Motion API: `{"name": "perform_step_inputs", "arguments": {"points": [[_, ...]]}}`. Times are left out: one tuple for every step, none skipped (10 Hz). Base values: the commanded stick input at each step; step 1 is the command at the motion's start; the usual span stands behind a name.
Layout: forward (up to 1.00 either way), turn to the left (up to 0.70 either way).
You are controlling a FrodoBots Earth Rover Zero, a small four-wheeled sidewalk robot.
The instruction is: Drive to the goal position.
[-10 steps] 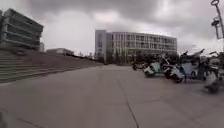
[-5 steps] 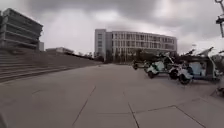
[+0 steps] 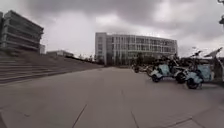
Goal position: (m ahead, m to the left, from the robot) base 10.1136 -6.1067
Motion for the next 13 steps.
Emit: {"name": "perform_step_inputs", "arguments": {"points": [[0.70, 0.00], [0.70, 0.00], [0.70, 0.00], [0.70, 0.00], [0.70, 0.00], [0.70, 0.00], [0.70, 0.00], [0.70, 0.00], [0.70, 0.00], [0.70, 0.00], [0.70, 0.00], [0.70, 0.00], [0.70, 0.00]]}}
